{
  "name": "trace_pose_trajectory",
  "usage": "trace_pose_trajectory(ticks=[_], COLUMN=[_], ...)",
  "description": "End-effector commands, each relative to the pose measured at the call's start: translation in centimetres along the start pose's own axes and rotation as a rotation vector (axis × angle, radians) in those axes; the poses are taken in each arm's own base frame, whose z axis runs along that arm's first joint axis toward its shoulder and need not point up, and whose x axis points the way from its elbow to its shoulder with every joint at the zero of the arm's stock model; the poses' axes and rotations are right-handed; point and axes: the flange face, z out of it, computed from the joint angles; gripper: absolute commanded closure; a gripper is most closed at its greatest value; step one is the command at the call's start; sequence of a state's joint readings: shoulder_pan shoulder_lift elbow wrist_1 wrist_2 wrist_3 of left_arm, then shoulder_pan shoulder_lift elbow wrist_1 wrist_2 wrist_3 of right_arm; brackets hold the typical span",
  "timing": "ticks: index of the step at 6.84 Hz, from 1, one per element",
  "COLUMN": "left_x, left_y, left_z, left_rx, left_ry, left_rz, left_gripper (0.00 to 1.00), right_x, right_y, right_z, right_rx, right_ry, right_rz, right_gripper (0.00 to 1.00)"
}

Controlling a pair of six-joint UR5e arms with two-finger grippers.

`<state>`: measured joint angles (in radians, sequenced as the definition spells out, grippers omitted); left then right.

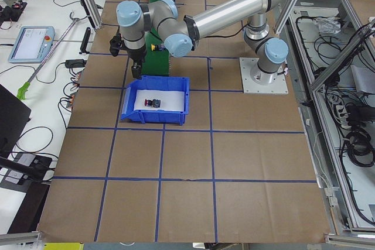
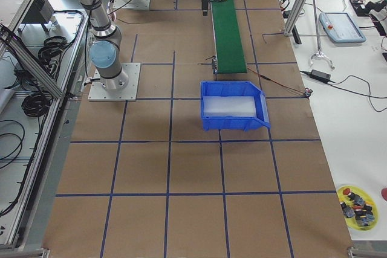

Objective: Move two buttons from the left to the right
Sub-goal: 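Open the left gripper, lift, and move back over the bin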

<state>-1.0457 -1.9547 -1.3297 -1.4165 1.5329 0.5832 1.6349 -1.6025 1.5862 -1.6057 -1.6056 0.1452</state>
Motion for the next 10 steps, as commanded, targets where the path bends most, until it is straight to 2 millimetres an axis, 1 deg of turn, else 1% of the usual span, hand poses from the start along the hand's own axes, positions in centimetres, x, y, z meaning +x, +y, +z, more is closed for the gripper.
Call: trace_pose_trajectory(ticks=[1, 2, 3, 4, 6, 7, 8, 9, 10], left_x=[-1.7, -1.8, -1.9, -1.6, -1.1, -1.2, -1.6, -1.8, -1.8], left_y=[1.1, 1.3, 2.1, 2.8, 4.3, 4.4, 4.0, 3.9, 3.8], left_z=[1.4, 2.8, 6.0, 8.4, 12.9, 15.2, 17.4, 18.7, 19.1], left_rx=[-0.02, -0.007, 0.017, 0.026, 0.048, 0.068, 0.07, 0.067, 0.073], left_ry=[0.016, 0.007, -0.009, -0.012, -0.026, -0.043, -0.046, -0.042, -0.042], left_rz=[-0.005, 0.012, 0.019, 0.018, 0.013, 0.014, 0.014, 0.014, 0.015], left_gripper=[0.01, 0.02, 0.02, 0.01, 0.01, 0.01, 0.01, 0.01, 0.01], right_x=[-0.1, 0.0, -0.1, -0.1, -0.3, -0.4, -0.4, -0.4, -0.4], right_y=[0.0, -0.4, -0.9, -1.4, -1.5, -1.4, -1.5, -1.4, -1.2], right_z=[0.0, -0.7, -2.9, -3.6, -2.9, -2.7, -2.5, -2.4, -1.9], right_rx=[-0.001, 0.019, 0.059, 0.071, 0.055, 0.051, 0.046, 0.042, 0.031], right_ry=[-0.004, -0.004, -0.014, -0.016, -0.013, -0.012, -0.011, -0.009, -0.008], right_rz=[-0.001, -0.001, 0.001, 0.001, -0.001, -0.001, -0.001, -0.001, 0.0], right_gripper=[0.0, 0.0, 0.0, 0.0, 0.0, 0.0, 0.0, 0.0, 0.0])
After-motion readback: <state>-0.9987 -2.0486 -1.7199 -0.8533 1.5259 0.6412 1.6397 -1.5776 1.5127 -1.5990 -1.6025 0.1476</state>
